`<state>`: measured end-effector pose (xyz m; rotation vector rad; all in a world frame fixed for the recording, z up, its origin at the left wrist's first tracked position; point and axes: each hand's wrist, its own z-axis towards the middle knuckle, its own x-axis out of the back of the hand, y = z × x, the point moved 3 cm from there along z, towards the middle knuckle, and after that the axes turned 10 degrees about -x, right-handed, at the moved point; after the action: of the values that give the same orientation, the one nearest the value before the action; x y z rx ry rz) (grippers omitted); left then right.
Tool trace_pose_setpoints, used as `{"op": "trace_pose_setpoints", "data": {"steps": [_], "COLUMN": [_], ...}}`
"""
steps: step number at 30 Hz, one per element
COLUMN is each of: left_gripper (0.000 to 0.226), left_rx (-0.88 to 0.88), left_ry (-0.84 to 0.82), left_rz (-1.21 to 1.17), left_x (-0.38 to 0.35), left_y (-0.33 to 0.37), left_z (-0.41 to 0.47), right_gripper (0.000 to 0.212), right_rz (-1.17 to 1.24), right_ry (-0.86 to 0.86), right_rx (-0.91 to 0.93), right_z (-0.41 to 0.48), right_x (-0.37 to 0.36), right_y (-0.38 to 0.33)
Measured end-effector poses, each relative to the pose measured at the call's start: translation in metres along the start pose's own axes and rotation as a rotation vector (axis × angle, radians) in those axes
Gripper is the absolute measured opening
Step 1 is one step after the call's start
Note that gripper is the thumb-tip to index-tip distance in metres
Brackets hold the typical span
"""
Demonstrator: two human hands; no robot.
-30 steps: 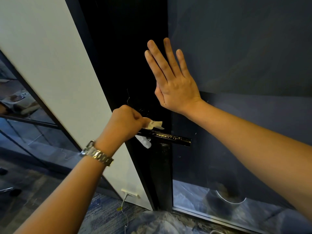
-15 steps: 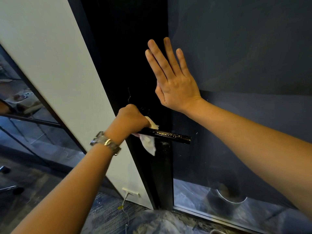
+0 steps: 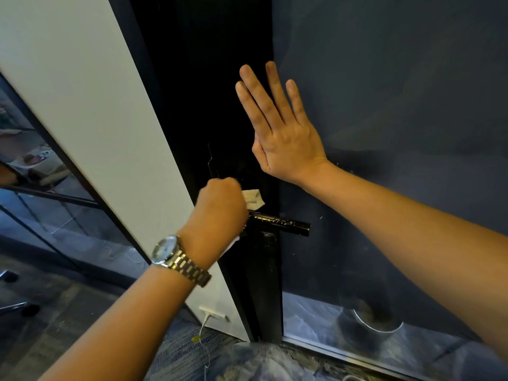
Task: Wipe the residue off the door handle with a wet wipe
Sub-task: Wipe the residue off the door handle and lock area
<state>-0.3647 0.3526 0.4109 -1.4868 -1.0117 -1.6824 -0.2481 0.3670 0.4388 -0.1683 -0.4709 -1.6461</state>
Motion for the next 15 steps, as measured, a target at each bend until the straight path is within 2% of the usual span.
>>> {"op": "trace_pose_setpoints", "data": {"steps": [5, 8, 10, 12, 15], "left_gripper": [0.013, 0.012, 0.021, 0.028, 0.023], "left_rx": [-0.139, -0.189, -0.233, -0.257, -0.288], "left_ry": [-0.039, -0.233, -0.319, -0.298, -0.178], "left_rz": [-0.109, -0.221, -0.229, -0.158, -0.024], "left_x": [-0.001, 0.011, 0.021, 0.025, 0.016], "left_y": [0.027, 0.01, -0.005, -0.015, -0.006], "left_z": [0.001, -0.003, -0.008, -0.008, -0.002], "right_gripper": [0.062, 0.062, 0.061, 0.061, 0.061], "right_rz": [0.003, 0.008, 0.004, -0.006, -0.012], "right_ry": [-0.005, -0.003, 0.001, 0.003, 0.001], "right_rx": [0.0, 0.003, 0.005, 0.003, 0.001], "right_z": [0.0, 0.0, -0.001, 0.0, 0.0], "right_x": [0.0, 0.0, -0.001, -0.001, -0.001], "right_y": [0.0, 0.0, 0.0, 0.001, 0.0]}}
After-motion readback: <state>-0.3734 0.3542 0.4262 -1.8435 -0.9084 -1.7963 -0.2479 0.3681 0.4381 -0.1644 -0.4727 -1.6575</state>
